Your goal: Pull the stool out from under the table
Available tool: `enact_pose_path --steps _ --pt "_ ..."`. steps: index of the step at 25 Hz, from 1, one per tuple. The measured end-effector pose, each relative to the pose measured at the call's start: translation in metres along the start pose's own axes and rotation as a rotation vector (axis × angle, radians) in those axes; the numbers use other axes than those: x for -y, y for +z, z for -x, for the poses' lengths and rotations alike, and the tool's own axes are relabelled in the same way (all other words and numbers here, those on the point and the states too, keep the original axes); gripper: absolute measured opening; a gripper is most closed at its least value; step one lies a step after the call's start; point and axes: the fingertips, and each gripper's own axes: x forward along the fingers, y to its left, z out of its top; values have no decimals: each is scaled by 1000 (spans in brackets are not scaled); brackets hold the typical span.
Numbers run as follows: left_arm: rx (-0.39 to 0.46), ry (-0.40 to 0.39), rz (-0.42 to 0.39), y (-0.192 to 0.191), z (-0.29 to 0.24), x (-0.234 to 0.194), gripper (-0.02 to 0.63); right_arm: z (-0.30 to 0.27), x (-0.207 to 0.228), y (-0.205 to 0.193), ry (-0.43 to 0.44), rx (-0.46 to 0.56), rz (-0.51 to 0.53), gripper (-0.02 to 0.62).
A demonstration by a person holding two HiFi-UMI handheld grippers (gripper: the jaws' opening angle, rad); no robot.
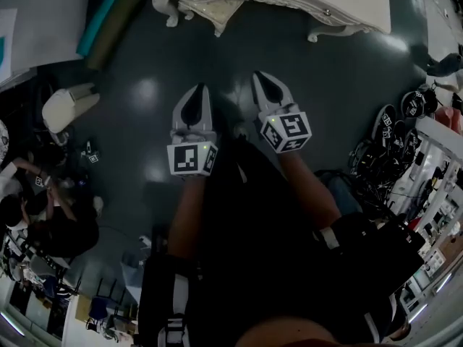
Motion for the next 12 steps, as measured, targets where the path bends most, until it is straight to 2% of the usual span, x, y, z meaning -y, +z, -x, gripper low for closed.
enact_pose_path --steps 12 --pt "-47 -10 24 -73 -79 -84 9 -130 39 -86 -49 -74 -16 0"
